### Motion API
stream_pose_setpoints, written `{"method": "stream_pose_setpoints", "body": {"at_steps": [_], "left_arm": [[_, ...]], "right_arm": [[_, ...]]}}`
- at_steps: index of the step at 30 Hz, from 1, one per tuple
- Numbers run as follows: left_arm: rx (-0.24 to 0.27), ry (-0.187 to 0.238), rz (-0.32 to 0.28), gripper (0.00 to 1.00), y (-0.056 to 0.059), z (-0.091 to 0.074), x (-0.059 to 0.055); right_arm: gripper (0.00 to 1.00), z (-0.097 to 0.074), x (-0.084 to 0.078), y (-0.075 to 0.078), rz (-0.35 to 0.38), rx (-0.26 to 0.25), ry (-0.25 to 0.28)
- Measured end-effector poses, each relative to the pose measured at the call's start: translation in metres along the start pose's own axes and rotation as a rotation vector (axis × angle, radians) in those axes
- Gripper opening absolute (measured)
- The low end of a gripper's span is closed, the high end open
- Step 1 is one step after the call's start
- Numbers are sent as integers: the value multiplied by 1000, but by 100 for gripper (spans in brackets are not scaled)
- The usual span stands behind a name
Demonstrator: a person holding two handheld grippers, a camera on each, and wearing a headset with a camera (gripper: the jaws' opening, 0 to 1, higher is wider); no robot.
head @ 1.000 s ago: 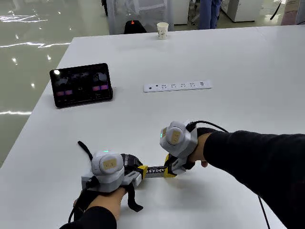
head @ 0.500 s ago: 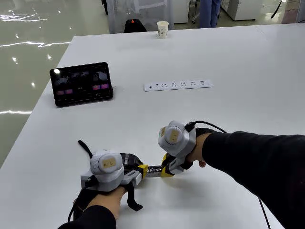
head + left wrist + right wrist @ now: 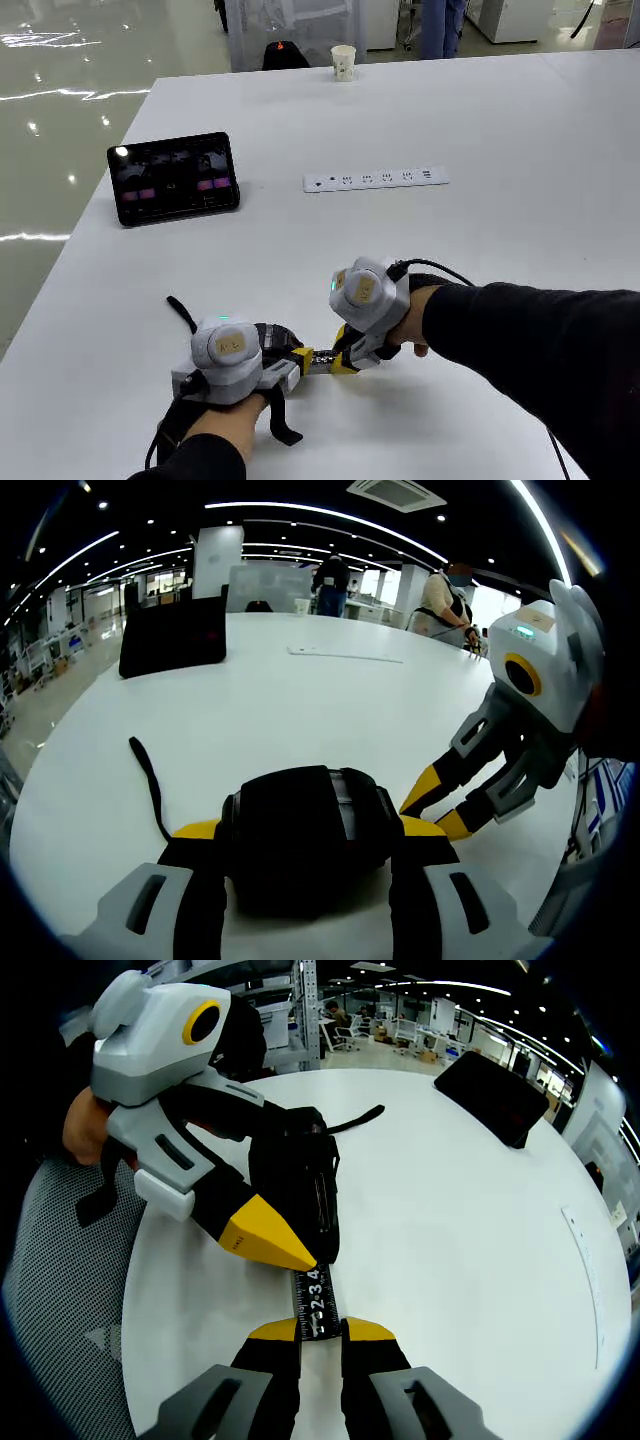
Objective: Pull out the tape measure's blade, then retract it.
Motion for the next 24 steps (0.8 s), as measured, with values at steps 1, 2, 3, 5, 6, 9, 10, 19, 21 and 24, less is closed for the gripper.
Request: {"method": "stream_pose_setpoints", "body": {"at_steps": [1,2,3,5,6,9,10,19,21,24], "left_arm": [[0,0,0,61,0,0,0],[1,0,-1,61,0,0,0],[1,0,-1,61,0,0,0],[2,-2,-4,61,-1,0,0],[1,-1,-5,61,-1,0,0],[-1,-1,-3,61,-1,0,0],[-1,-1,-3,61,-1,0,0],[-2,-2,-7,61,-1,-1,0],[-1,-2,-8,61,-1,-2,0],[-2,-3,-10,61,-1,-1,0]], "right_arm": [[12,1,1,0,0,0,2],[12,1,1,0,0,0,3],[12,1,2,0,-2,-1,4],[12,2,3,0,-3,-1,6],[12,2,3,0,-1,-1,9],[12,3,4,0,-13,-1,11],[12,3,4,0,-13,-1,12],[12,6,9,0,-4,0,32],[12,7,10,0,-5,-1,37],[12,8,12,1,-4,-3,44]]}}
Point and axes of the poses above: the centre of the closed fingertips' face, and the gripper's own axes: z roughly forward along the fingers, y roughly to its right, x roughly out of its top, the point moved 4 cm from there along -z, roughly backward along the fingers, and after that the axes turned 9 degrees about x, right-handed, at the moved point
